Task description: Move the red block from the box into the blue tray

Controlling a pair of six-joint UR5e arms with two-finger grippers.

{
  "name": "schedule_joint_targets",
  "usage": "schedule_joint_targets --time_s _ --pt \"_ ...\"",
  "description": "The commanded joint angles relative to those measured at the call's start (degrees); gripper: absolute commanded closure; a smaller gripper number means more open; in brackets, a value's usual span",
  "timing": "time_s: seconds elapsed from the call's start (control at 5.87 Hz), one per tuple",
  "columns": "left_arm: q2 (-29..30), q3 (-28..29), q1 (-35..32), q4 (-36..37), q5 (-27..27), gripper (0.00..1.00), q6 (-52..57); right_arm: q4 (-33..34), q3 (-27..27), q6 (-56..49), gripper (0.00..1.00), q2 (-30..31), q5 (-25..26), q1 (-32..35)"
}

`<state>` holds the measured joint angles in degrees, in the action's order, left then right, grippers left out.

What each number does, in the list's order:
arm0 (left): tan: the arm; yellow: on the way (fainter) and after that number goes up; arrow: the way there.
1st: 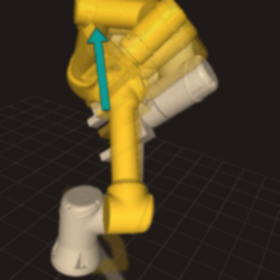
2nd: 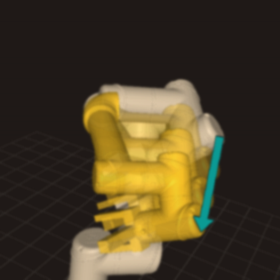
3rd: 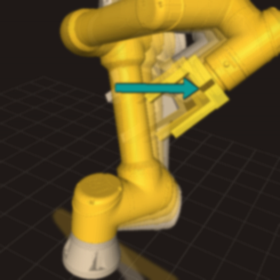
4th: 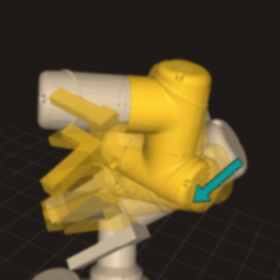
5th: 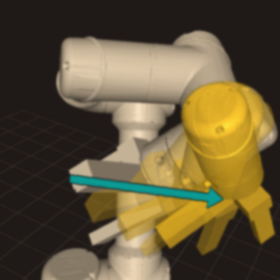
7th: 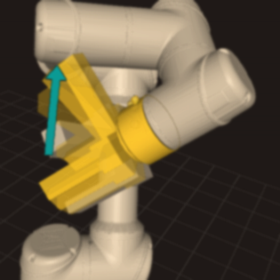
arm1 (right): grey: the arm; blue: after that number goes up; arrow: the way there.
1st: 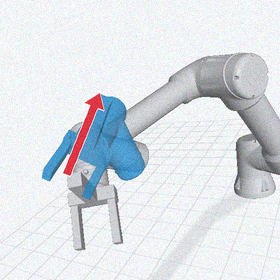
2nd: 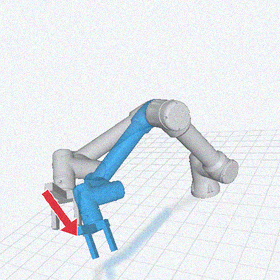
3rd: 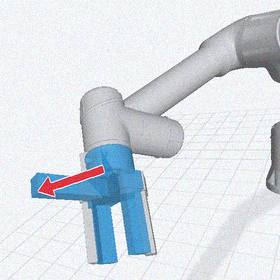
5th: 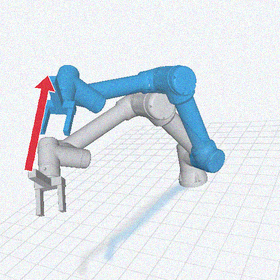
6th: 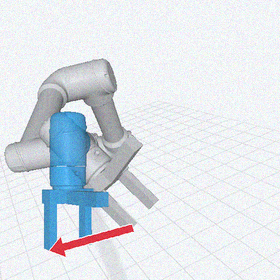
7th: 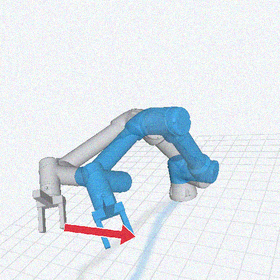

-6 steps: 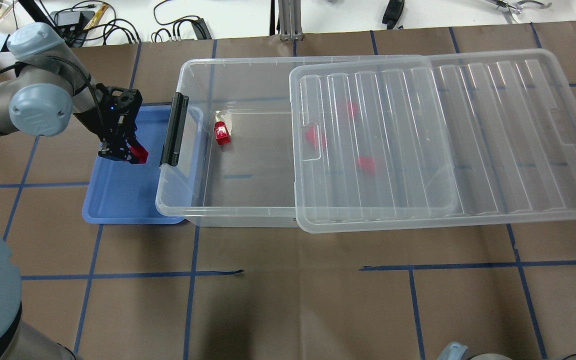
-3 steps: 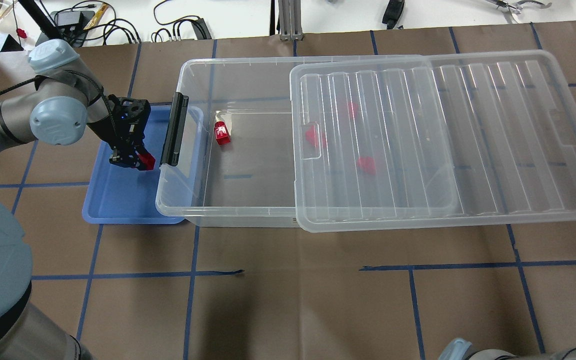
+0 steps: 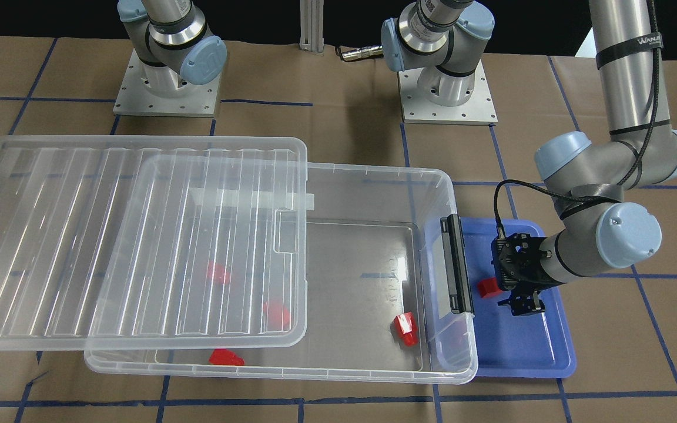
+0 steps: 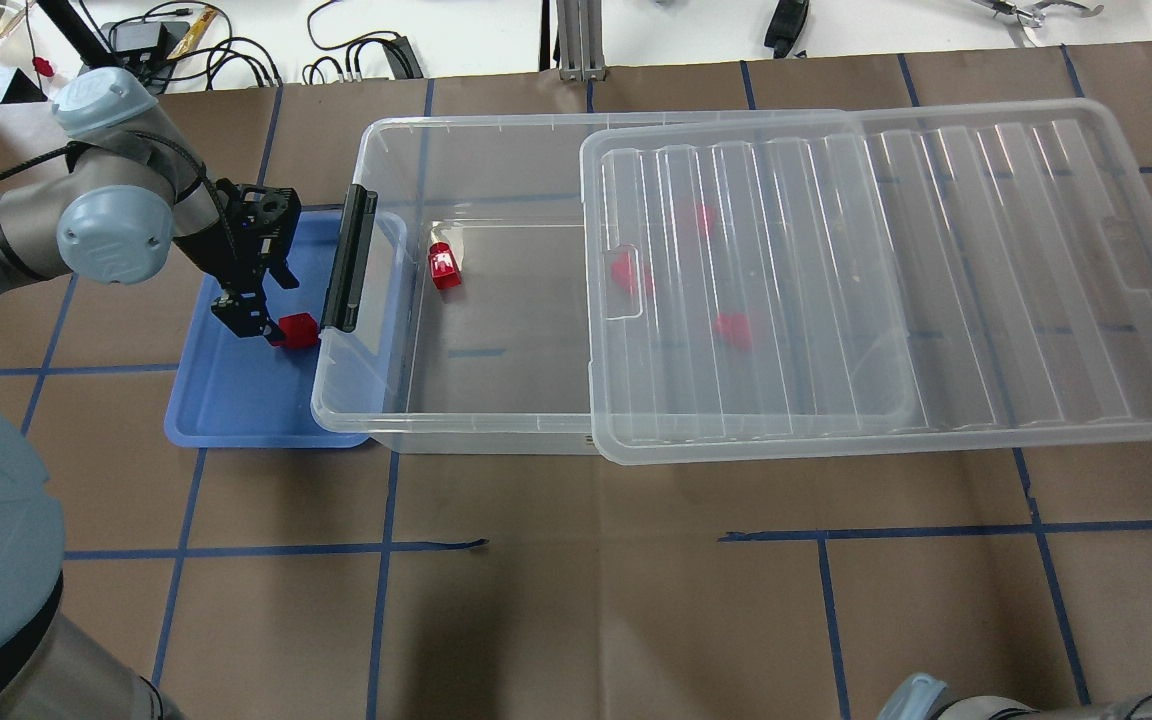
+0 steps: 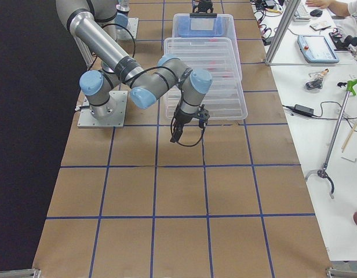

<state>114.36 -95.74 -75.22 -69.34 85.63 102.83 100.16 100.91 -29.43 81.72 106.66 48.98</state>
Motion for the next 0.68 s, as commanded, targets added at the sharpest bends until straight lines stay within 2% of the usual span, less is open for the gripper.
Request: schedule_joint_targets --time_s 0.0,0.17,0.51 --pt "-8.31 2.04 -1.41 -9.35 -0.11 0.09 -9.16 -0.84 1.99 3.74 0.0 0.36 -2.66 0.06" --pt "-12.45 4.58 -3.25 -14.89 -0.03 0.03 -14.27 -0.93 2.62 4.2 0.0 0.8 -3.64 0.41" --pt "-15.65 15.7 -5.28 -29.29 0.85 0.02 -15.9 -1.11 2.89 4.99 0.0 0.98 -4.96 0.59"
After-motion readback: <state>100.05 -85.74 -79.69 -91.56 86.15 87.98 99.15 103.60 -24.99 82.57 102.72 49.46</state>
